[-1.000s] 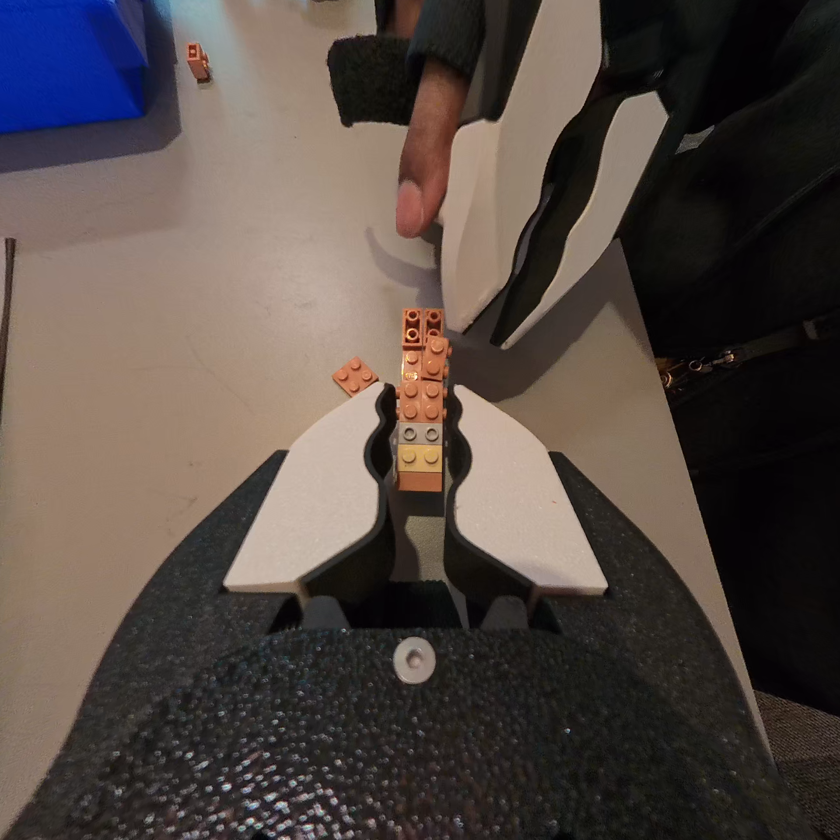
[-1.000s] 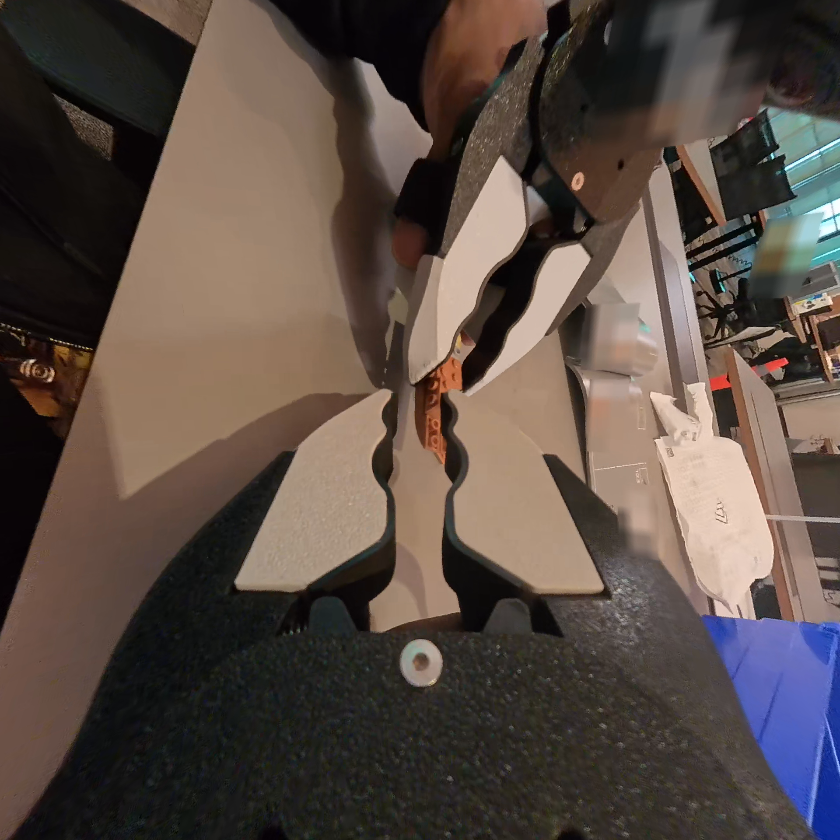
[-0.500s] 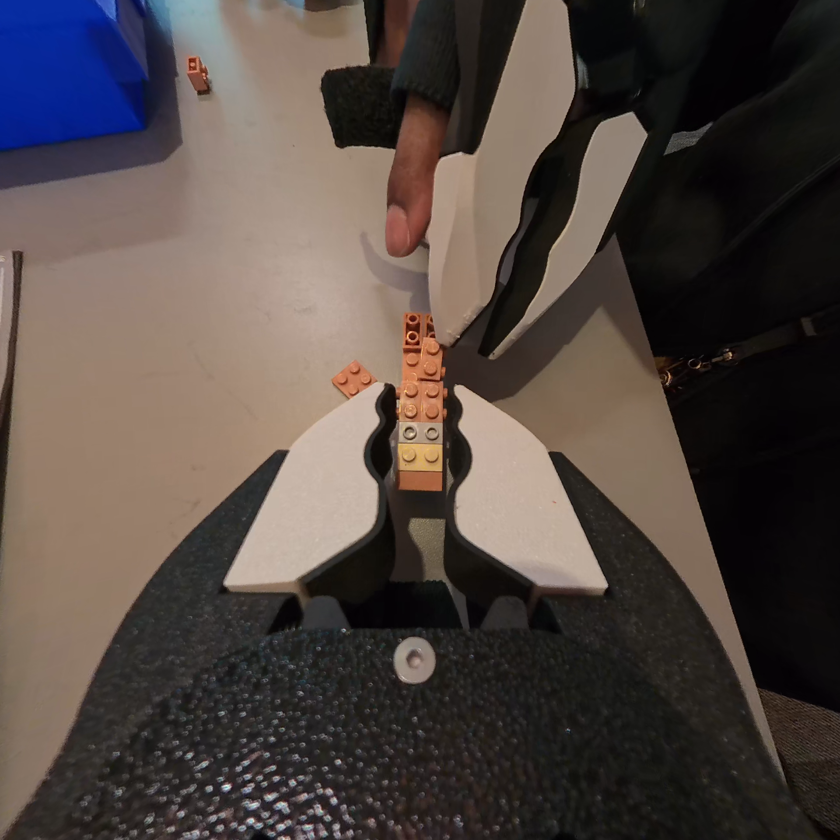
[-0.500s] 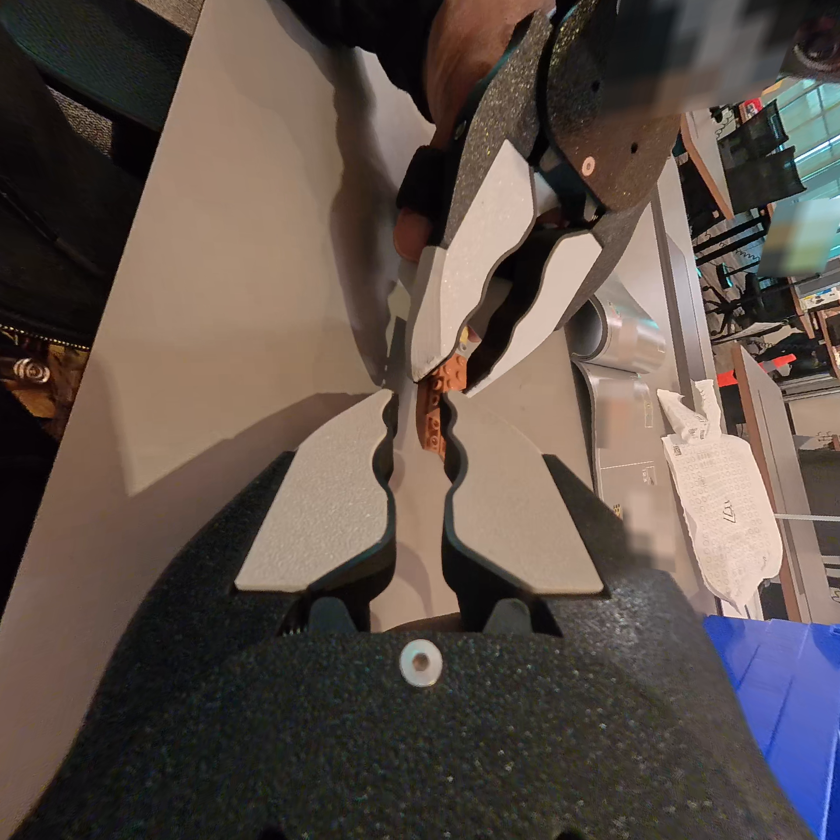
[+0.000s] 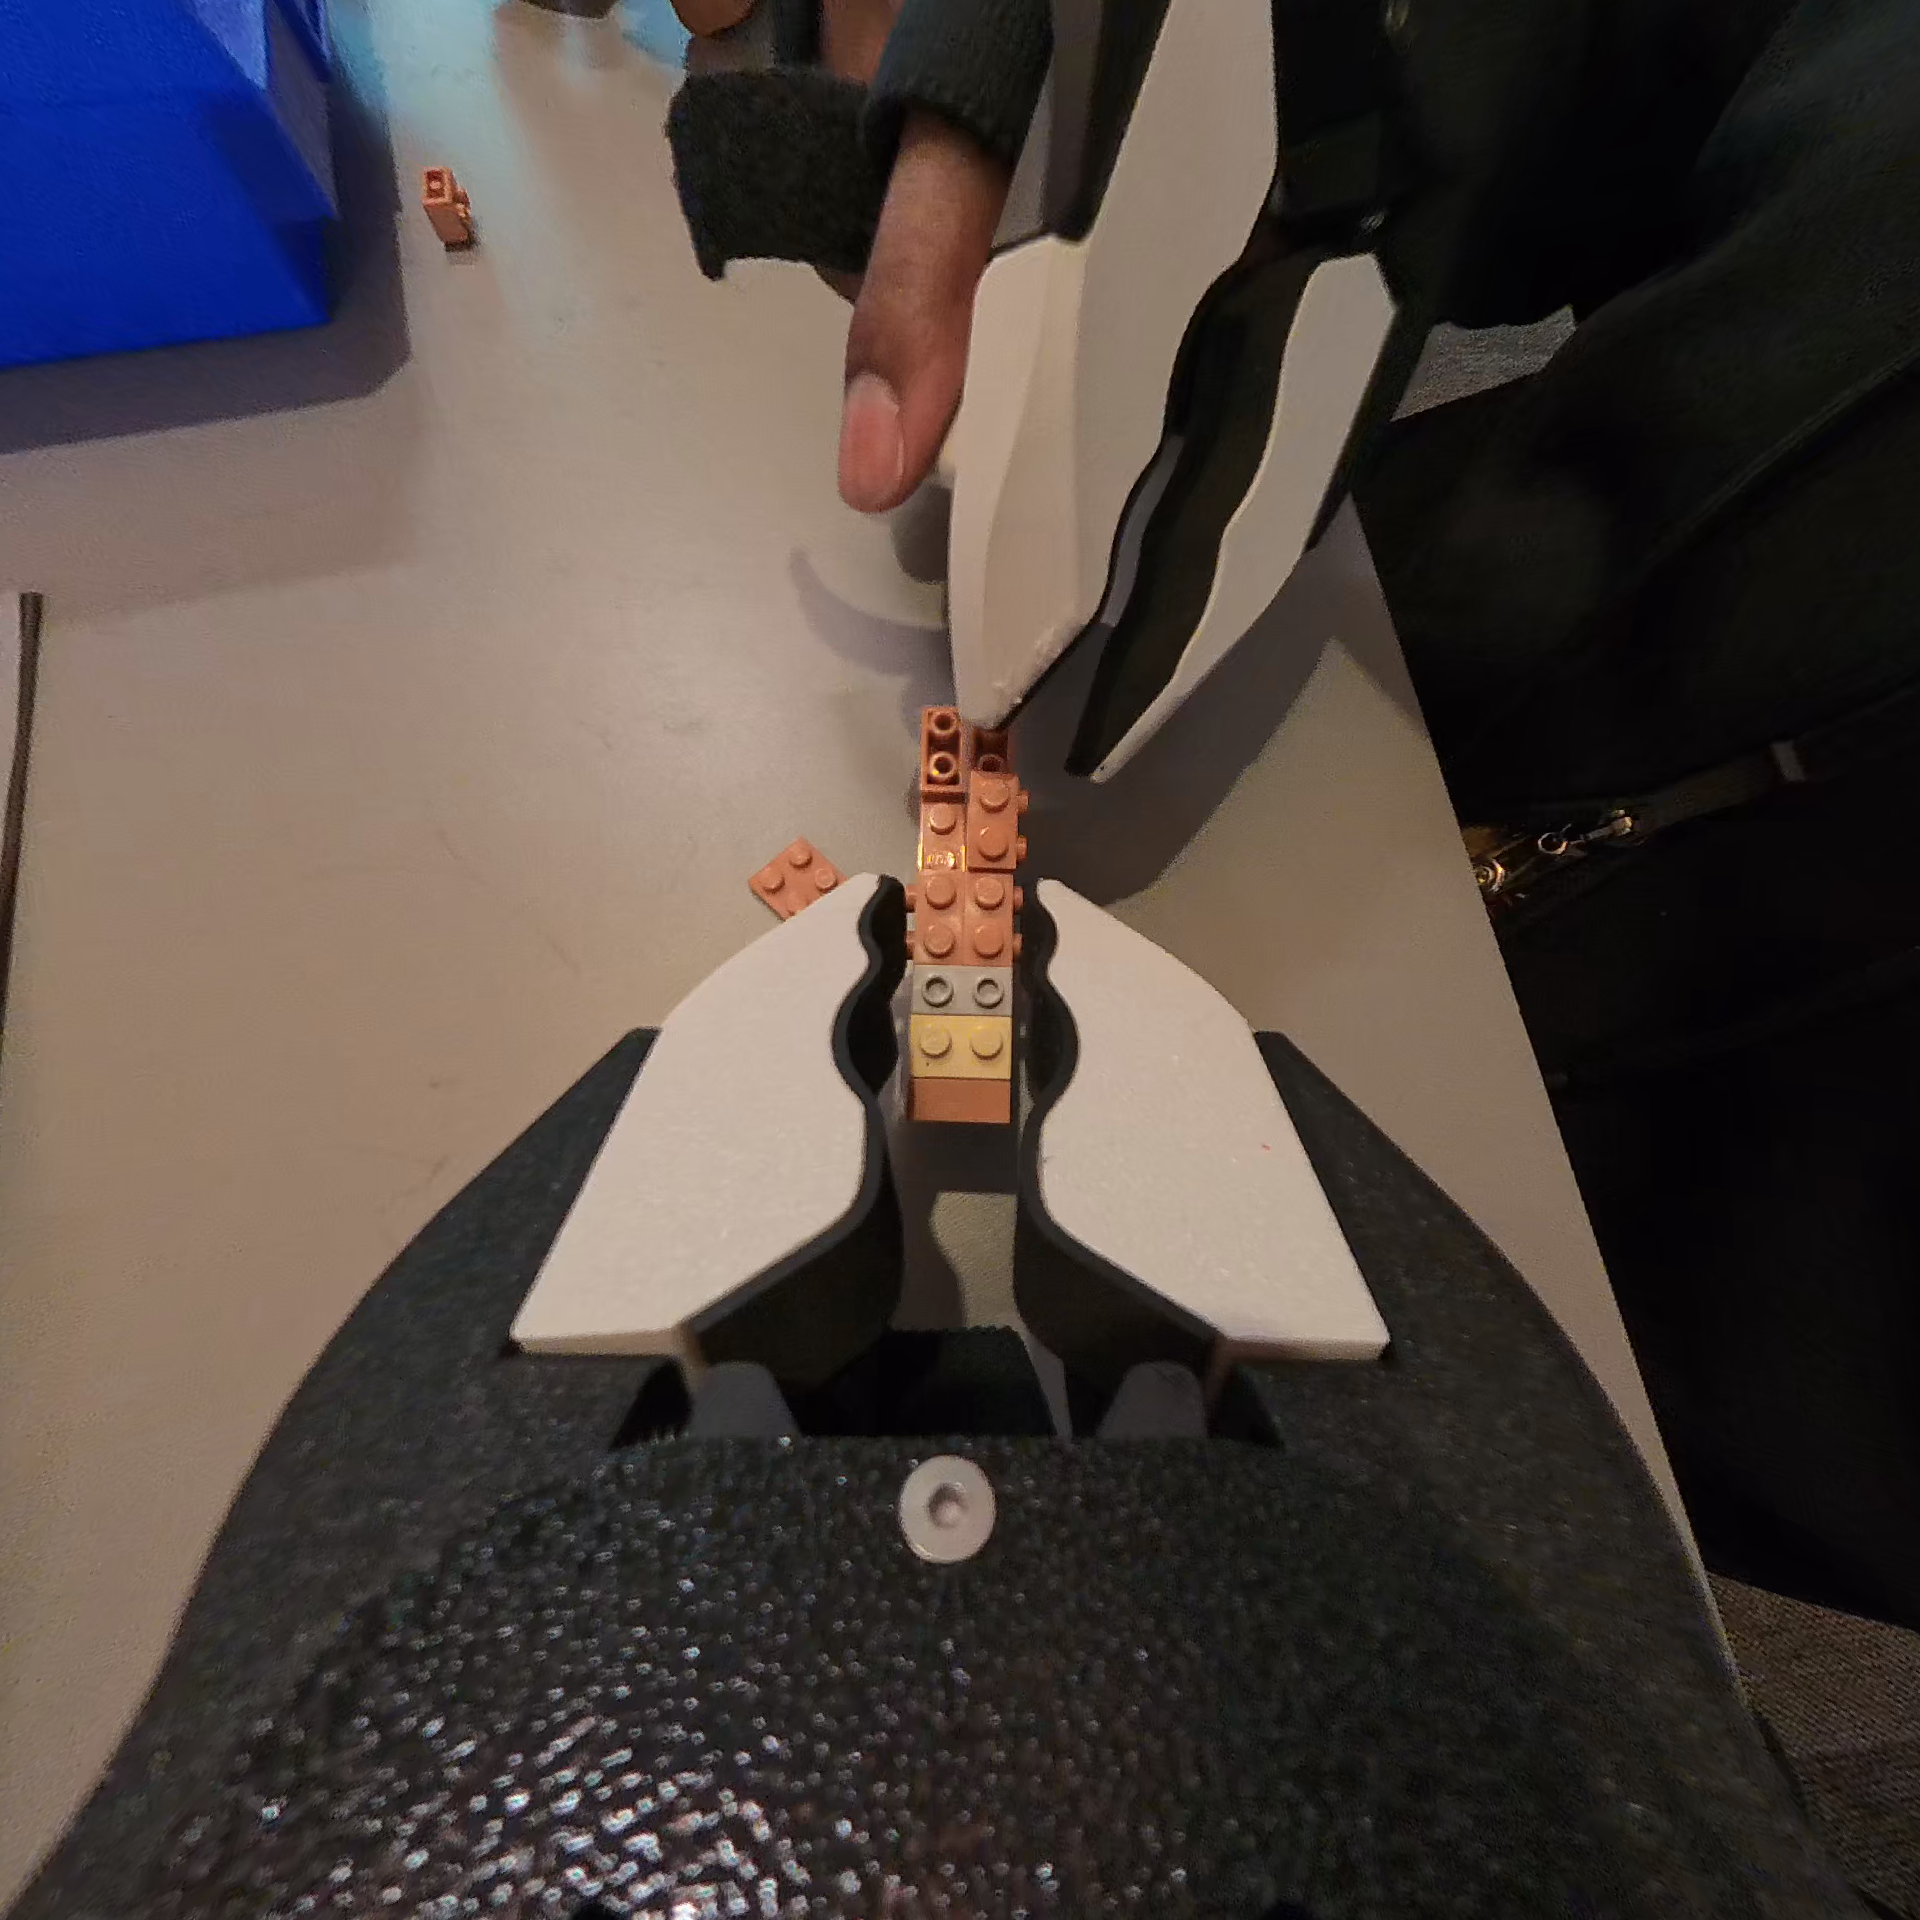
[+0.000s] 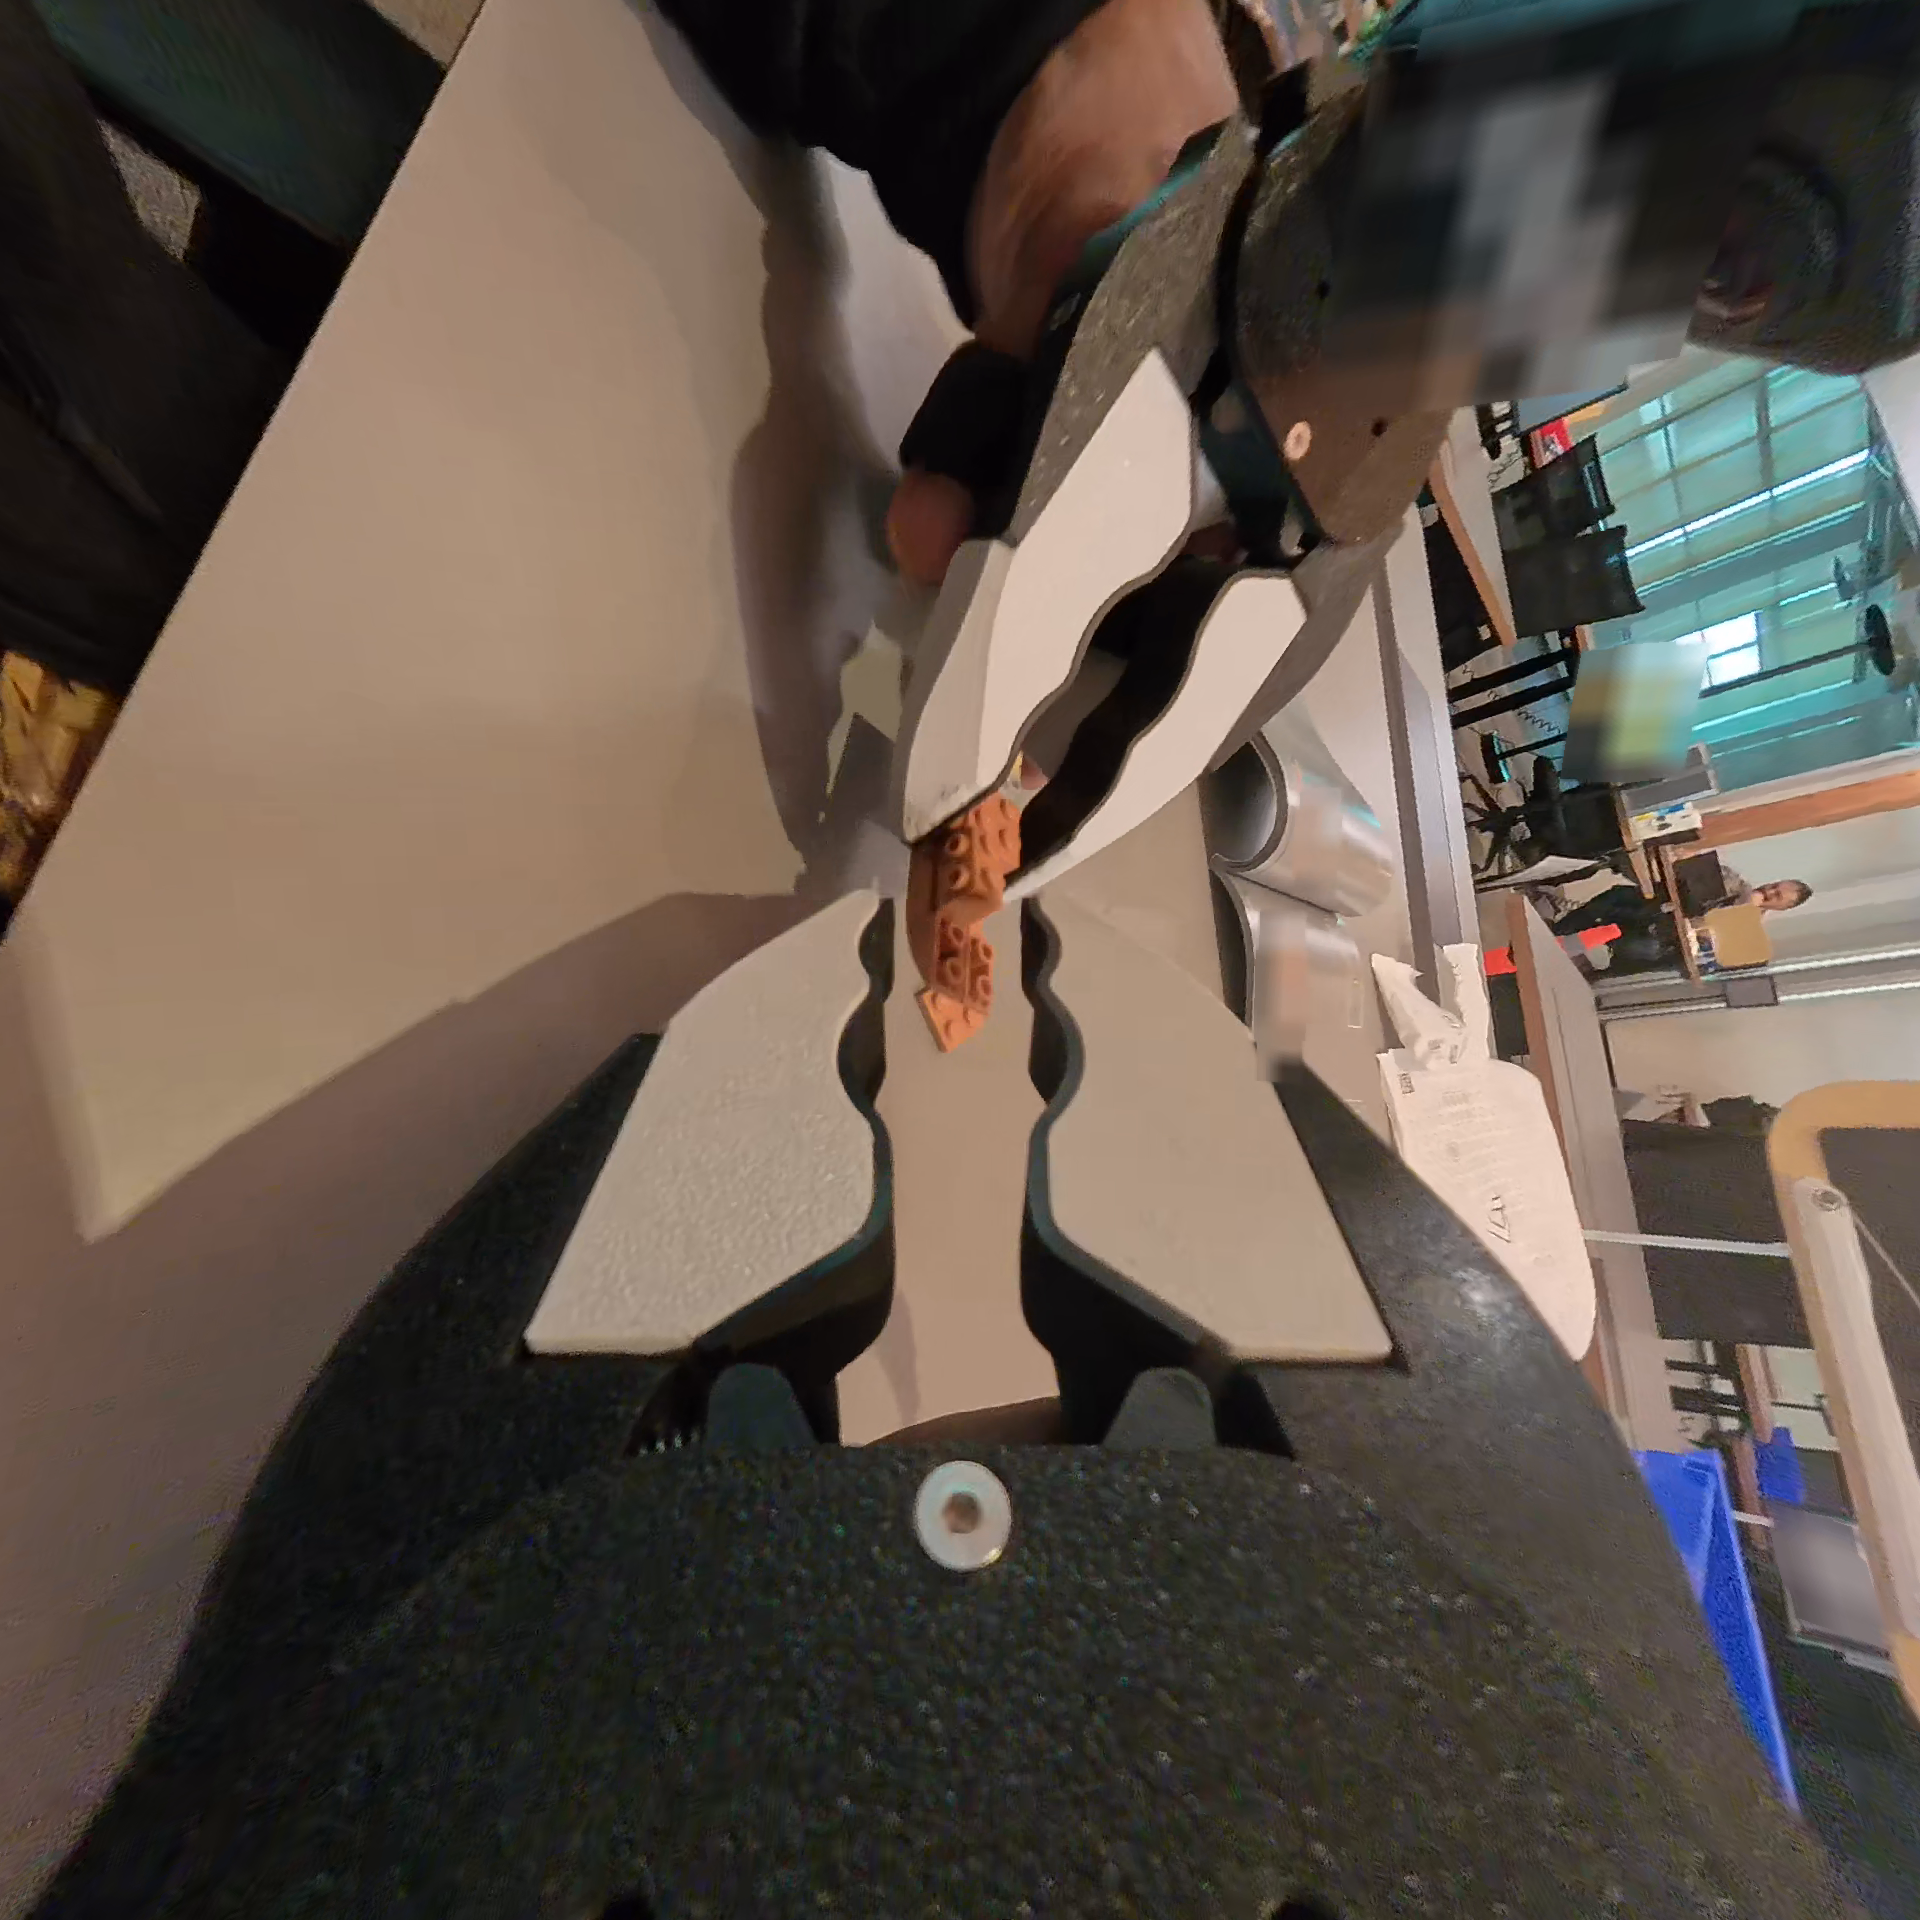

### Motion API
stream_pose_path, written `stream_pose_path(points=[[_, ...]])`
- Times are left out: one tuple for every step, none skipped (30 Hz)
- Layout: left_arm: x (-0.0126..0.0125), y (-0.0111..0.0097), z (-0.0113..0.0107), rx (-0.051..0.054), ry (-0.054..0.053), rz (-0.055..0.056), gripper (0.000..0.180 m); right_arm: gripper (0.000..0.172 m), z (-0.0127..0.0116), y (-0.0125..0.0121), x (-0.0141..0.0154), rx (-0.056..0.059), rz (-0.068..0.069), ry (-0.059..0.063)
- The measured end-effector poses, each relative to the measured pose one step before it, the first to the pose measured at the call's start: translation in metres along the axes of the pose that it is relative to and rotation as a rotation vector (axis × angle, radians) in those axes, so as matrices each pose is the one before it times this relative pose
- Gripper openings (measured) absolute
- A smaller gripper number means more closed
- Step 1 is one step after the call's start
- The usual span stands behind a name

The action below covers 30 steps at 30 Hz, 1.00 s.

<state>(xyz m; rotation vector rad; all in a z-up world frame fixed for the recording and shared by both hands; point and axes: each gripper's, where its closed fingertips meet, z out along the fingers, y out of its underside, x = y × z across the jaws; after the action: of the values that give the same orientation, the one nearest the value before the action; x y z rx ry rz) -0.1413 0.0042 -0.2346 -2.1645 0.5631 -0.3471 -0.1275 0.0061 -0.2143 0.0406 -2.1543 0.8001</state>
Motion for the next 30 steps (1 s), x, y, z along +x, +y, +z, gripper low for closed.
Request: stream_pose_path(points=[[0.00067, -0.00045, -0.00023, 0.0030, 0.0053, -0.0018, 0.020, 0.023, 0.00047, 0.00186, -0.00073, -0.0056, -0.0154, -0.0034], [0.00028, -0.00040, -0.00053, 0.0037, 0.0027, -0.0012, 0.020, 0.023, -0.00005, 0.00099, 0.00015, 0.0004, -0.0105, 0.0018], [0.00000, -0.00033, -0.00068, 0.0027, -0.0001, -0.0003, 0.020, 0.023, -0.00058, -0.00083, 0.00018, 0.0101, -0.0027, 0.0005], [-0.00015, -0.00028, -0.00073, 0.0023, 0.0000, -0.0013, 0.020, 0.023, -0.00088, -0.00219, -0.00048, 0.0169, 0.0051, -0.0058], [-0.00024, -0.00024, -0.00043, 0.0020, 0.0002, -0.0017, 0.020, 0.023, -0.00072, -0.00287, -0.00077, 0.0188, 0.0067, -0.0082], [-0.00010, -0.00030, -0.00016, 0.0019, 0.0010, -0.0015, 0.020, 0.023, -0.00023, -0.00258, -0.00046, 0.0147, 0.0029, -0.0049], [0.00008, -0.00019, 0.00012, 0.0010, 0.0021, -0.0012, 0.020, 0.023, 0.00044, -0.00135, -0.00067, 0.0054, -0.0024, -0.0040], [0.00030, 0.00004, 0.00029, 0.0000, 0.0021, -0.0008, 0.020, 0.023, 0.00097, 0.00008, -0.00073, -0.0044, -0.0052, -0.0031], [0.00030, 0.00017, 0.00024, -0.0011, 0.0010, 0.0003, 0.020, 0.023, 0.00139, 0.00155, -0.00077, -0.0126, -0.0053, -0.0034], [0.00012, 0.00010, 0.00018, -0.0011, -0.0002, 0.0007, 0.020, 0.023, 0.00134, 0.00194, -0.00084, -0.0133, -0.0057, -0.0019], [0.00011, -0.00012, -0.00004, 0.0005, 0.0000, 0.0004, 0.020, 0.023, 0.00106, 0.00146, -0.00048, -0.0094, -0.0045, 0.0009], [-0.00027, 0.00017, -0.00006, -0.0017, -0.0017, 0.0000, 0.021, 0.023, 0.00049, 0.00051, -0.00018, -0.0037, -0.0016, 0.0013], [-0.00033, 0.00020, -0.00004, -0.0008, -0.0016, 0.0004, 0.021, 0.023, 0.00003, -0.00003, -0.00019, -0.0004, 0.0021, -0.0002], [0.00035, -0.00011, 0.00003, 0.0011, 0.0024, -0.0017, 0.020, 0.022, 0.00002, 0.00021, 0.00008, -0.0026, 0.0051, -0.0012], [-0.00015, 0.00004, 0.00009, 0.0001, -0.0003, -0.0005, 0.020, 0.022, 0.00012, 0.00073, 0.00032, -0.0044, 0.0043, -0.0004], [0.00006, 0.00004, 0.00022, -0.0009, 0.0002, 0.0004, 0.021, 0.022, 0.00028, 0.00072, 0.00053, -0.0041, 0.0011, 0.0018], [0.00058, -0.00040, 0.00004, 0.0019, 0.0028, 0.0003, 0.020, 0.022, 0.00031, 0.00062, 0.00023, -0.0028, -0.0010, 0.0015], [0.00011, 0.00017, -0.00003, -0.0017, 0.0001, 0.0011, 0.020, 0.022, 0.00029, 0.00012, 0.00010, -0.0015, -0.0005, 0.0010], [-0.00034, 0.00036, -0.00003, -0.0011, -0.0027, 0.0004, 0.020, 0.022, 0.00014, -0.00030, -0.00005, -0.0006, 0.0007, 0.0001], [-0.00043, 0.00018, -0.00008, -0.0004, -0.0013, -0.0020, 0.020, 0.022, -0.00010, -0.00067, -0.00031, 0.0022, 0.0007, -0.0007], [-0.00029, 0.00003, -0.00024, 0.0016, -0.0005, -0.0015, 0.020, 0.021, -0.00013, -0.00065, -0.00032, 0.0028, 0.0000, -0.0002], [-0.00028, -0.00020, -0.00015, 0.0021, -0.0005, -0.0010, 0.020, 0.021, -0.00029, -0.00055, -0.00030, 0.0030, -0.0005, -0.0001], [-0.00019, -0.00008, -0.00016, 0.0008, -0.0010, -0.0008, 0.020, 0.021, -0.00013, -0.00025, -0.00025, 0.0018, -0.0003, -0.0007], [-0.00006, -0.00005, -0.00007, -0.0002, -0.0002, 0.0006, 0.021, 0.021, -0.00019, -0.00001, 0.00005, 0.0008, -0.0004, 0.0009], [0.00017, -0.00015, 0.00004, 0.0001, 0.0003, 0.0007, 0.021, 0.021, 0.00010, 0.00022, 0.00023, -0.0001, -0.0008, 0.0017], [0.00021, -0.00002, 0.00004, 0.0000, 0.0013, 0.0006, 0.021, 0.021, 0.00002, 0.00039, 0.00046, -0.0015, -0.0006, 0.0025], [0.00024, -0.00003, 0.00005, 0.0000, 0.0013, 0.0001, 0.020, 0.022, -0.00001, 0.00056, 0.00037, -0.0018, -0.0007, 0.0023], [0.00014, -0.00002, 0.00004, 0.0000, 0.0005, 0.0003, 0.020, 0.022, -0.00007, 0.00035, 0.00033, -0.0002, -0.0007, 0.0017], [-0.00004, -0.00007, -0.00006, -0.0001, -0.0002, 0.0004, 0.020, 0.022, -0.00021, 0.00002, 0.00036, 0.0010, -0.0005, 0.0021], [-0.00005, -0.00007, -0.00010, 0.0001, 0.0001, -0.0003, 0.020, 0.022, -0.00041, -0.00024, 0.00035, 0.0025, -0.0007, 0.0027]])
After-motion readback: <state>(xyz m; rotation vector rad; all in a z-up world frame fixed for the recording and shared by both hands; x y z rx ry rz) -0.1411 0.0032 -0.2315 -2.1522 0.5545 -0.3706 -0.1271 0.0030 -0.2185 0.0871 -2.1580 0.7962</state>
